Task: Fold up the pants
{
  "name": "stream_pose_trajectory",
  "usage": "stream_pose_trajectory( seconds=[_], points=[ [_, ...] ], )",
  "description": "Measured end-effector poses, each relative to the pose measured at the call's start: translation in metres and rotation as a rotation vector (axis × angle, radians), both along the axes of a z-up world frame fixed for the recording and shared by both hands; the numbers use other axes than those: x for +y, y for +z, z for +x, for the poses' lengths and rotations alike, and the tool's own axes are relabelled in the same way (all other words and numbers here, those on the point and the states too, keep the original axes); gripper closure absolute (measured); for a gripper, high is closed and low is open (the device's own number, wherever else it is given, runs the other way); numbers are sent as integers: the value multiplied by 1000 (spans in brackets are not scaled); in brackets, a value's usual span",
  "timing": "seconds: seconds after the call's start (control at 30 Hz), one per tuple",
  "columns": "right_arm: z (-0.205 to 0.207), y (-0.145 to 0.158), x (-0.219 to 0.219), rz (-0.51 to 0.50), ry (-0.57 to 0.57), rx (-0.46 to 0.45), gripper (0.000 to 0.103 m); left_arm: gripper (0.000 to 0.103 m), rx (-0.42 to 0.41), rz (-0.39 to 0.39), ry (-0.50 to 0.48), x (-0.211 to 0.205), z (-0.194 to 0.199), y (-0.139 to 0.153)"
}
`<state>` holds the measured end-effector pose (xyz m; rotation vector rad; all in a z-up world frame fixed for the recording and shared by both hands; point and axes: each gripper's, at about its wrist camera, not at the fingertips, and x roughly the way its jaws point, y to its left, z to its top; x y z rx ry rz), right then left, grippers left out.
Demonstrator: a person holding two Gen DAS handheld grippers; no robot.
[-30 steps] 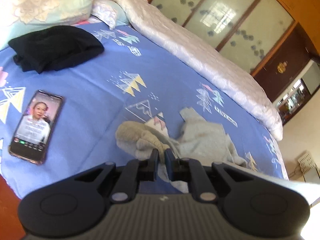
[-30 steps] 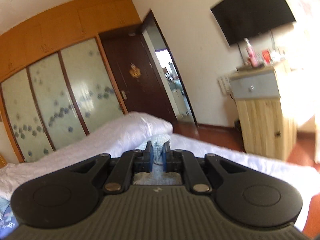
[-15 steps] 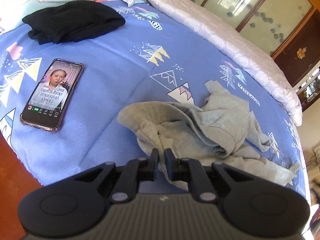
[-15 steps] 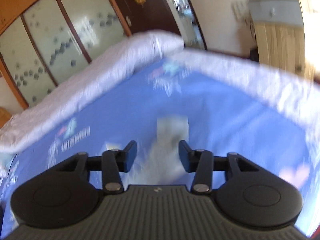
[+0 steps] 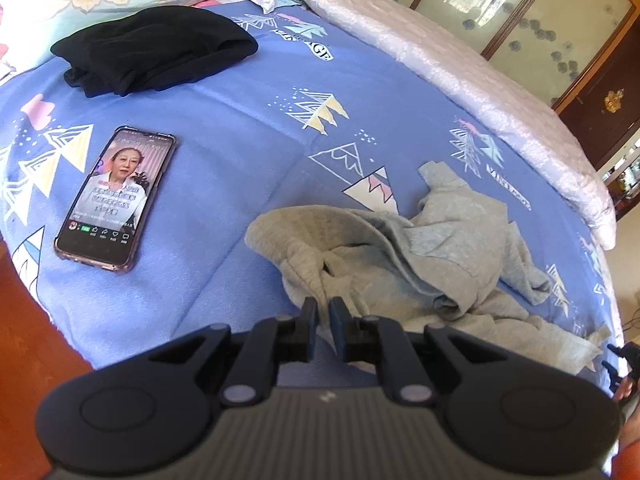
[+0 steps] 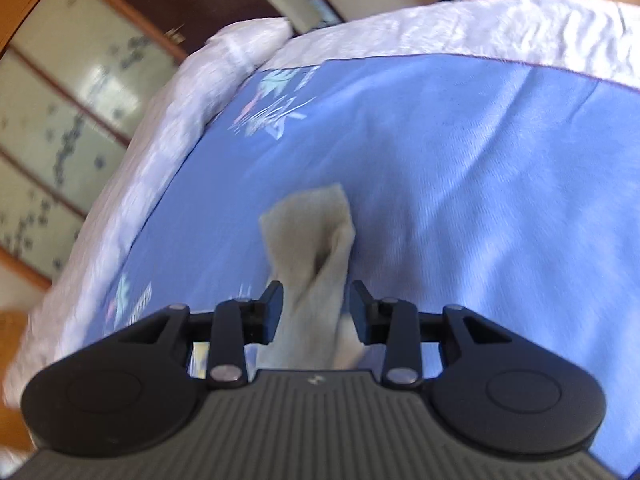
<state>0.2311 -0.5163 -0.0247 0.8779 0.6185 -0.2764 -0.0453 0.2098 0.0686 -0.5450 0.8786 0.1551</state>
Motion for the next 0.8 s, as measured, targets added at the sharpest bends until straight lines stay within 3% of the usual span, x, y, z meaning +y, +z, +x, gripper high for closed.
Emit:
stream_pose_trajectory(
  seconds=[0.07, 0.17, 0.23, 0.3, 0.47, 0.57, 0.7, 0.77, 0.8],
  points=[
    [6, -9, -10, 17, -17, 21, 67, 94, 5, 18, -2, -3, 3, 2],
    [22, -27, -18, 78, 12, 83, 99, 94, 4, 44, -16, -7, 9, 6],
    [13, -25, -19, 68, -18, 81, 99, 94, -7, 48, -25, -9, 10, 10],
    [-7, -13, -24, 102, -55, 13, 99, 94, -26, 41, -33, -8, 11, 13],
    [-87, 55, -38, 151, -105, -192, 99, 94, -74, -16, -39, 3, 6, 19],
    [-111, 105, -34, 37, -110, -266, 99, 94, -78, -43, -31, 9, 7, 16],
    [-78, 130, -24, -75, -81, -238, 99, 94, -64, -54, -3, 11, 7, 8],
    [-31, 123, -14, -167, -30, -182, 92, 94, -52, -49, 14, 9, 6, 5],
    [-6, 114, -7, -227, 10, -127, 81, 94, -47, -46, 19, 7, 6, 3]
  ],
)
